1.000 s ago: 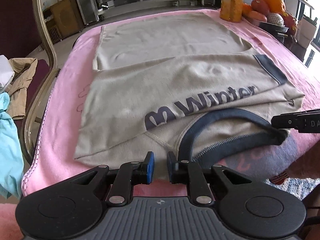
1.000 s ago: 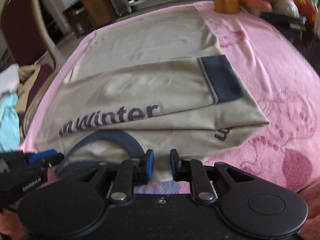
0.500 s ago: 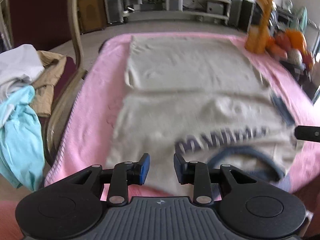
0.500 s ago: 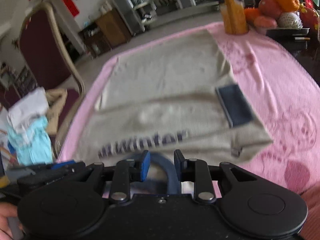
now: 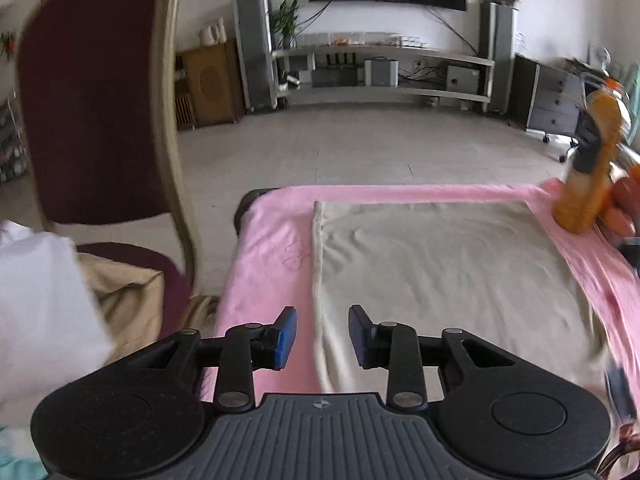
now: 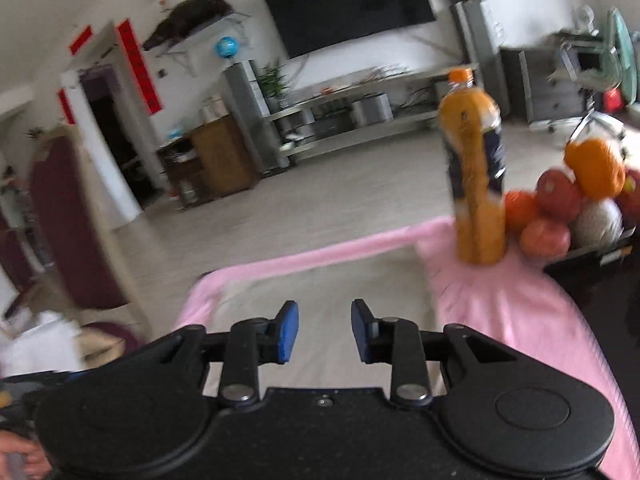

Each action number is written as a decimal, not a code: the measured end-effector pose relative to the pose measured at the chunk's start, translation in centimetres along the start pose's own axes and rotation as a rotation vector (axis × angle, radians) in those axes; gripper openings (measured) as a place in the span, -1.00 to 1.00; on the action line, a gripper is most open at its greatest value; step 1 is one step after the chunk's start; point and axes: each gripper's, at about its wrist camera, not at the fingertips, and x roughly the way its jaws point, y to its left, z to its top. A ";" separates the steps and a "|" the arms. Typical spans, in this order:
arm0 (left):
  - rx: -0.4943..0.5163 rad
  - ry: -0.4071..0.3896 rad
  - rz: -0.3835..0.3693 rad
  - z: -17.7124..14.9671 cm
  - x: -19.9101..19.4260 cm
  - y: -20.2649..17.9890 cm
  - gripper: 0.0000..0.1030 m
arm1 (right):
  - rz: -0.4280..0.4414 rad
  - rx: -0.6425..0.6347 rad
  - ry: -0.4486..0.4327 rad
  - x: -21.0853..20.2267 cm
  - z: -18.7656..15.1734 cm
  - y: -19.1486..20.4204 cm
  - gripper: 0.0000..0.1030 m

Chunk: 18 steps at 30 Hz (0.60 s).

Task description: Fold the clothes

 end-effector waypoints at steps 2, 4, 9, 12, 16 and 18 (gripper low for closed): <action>-0.032 0.007 -0.016 1.0 3.1 0.3 -0.42 | -0.054 -0.024 -0.016 3.5 0.6 -0.7 -0.62; -0.042 0.015 -0.017 1.8 6.7 0.6 -0.41 | -0.070 -0.014 -0.020 7.1 1.1 -2.2 -0.61; -0.091 0.057 -0.021 3.9 15.1 1.7 -0.32 | -0.092 0.033 0.031 17.3 2.3 -5.5 -0.48; -0.134 0.072 -0.016 5.1 19.4 2.9 -0.27 | -0.127 0.035 0.095 22.8 2.3 -6.8 -0.47; -0.081 0.053 -0.016 6.4 23.2 3.0 -0.24 | -0.145 0.066 0.129 27.7 2.0 -8.5 -0.42; -0.038 0.037 -0.013 7.0 24.7 2.7 -0.24 | -0.183 0.064 0.134 29.1 1.9 -8.9 -0.42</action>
